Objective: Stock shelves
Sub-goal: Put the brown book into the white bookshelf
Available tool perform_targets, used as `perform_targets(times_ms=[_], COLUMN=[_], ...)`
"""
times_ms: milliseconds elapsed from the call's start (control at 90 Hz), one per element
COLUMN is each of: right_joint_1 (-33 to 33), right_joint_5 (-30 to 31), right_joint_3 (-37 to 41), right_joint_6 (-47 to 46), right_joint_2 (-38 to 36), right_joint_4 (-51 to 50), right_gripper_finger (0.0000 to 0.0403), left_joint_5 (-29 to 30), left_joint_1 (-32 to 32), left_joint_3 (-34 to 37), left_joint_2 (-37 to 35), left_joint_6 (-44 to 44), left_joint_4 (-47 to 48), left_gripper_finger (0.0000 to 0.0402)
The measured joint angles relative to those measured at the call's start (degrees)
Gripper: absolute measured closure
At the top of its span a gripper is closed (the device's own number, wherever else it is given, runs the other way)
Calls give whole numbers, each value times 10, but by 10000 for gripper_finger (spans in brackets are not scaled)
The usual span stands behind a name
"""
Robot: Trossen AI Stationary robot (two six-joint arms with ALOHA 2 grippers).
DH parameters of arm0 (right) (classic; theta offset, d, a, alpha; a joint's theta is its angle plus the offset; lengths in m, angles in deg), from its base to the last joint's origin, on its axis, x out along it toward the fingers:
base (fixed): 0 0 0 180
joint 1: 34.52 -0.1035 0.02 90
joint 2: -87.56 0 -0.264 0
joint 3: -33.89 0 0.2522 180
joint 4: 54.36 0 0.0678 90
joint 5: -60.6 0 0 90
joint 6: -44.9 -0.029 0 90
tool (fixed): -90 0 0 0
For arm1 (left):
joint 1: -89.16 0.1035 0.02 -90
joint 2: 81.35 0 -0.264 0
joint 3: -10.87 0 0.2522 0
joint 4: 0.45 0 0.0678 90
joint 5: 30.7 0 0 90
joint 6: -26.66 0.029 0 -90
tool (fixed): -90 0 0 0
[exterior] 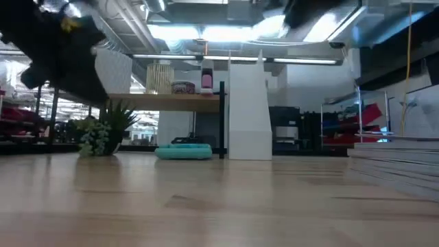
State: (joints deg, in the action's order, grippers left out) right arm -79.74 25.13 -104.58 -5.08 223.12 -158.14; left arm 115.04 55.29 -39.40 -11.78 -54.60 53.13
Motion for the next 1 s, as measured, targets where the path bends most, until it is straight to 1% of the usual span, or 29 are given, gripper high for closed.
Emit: perform_targets(times_ms=[78, 211, 333, 456, 522, 589, 678, 722, 778, 867, 1000], right_joint_1=[-16, -41, -58, -67, -66, -64, -57, -53, -50, -49, -56], right_joint_5=[-15, -55, -99, -146, -161, -162, -172, -191, -229, -280, -301], right_joint_3=[0, 0, 0, 0, 0, 0, 0, -1, -5, -5, 16], right_joint_6=[11, 26, 41, 73, 95, 95, 103, 109, 110, 110, 111], right_joint_2=[-23, -62, -77, -81, -81, -80, -80, -80, -80, -81, -73], right_joint_4=[0, 0, 0, 1, 12, 46, 87, 94, 95, 95, 122], right_gripper_finger=[290, 290, 290, 290, 290, 290, 290, 290, 290, 290, 290], left_joint_5=[9, 6, 5, 4, 5, 6, 6, 5, 3, -8, -14], left_joint_1=[-21, -58, -94, -124, -133, -139, -143, -144, -145, -145, -145], left_joint_3=[0, 0, 0, 0, 0, 0, 0, 0, 0, 0, 0], left_joint_2=[-2, 2, 15, 37, 54, 73, 102, 116, 132, 153, 178], left_joint_6=[51, 148, 216, 262, 265, 258, 232, 216, 200, 191, 187], left_joint_4=[-74, -199, -298, -358, -377, -388, -404, -412, -423, -430, -437], left_gripper_finger=[301, 281, 277, 276, 276, 276, 276, 276, 276, 276, 276])
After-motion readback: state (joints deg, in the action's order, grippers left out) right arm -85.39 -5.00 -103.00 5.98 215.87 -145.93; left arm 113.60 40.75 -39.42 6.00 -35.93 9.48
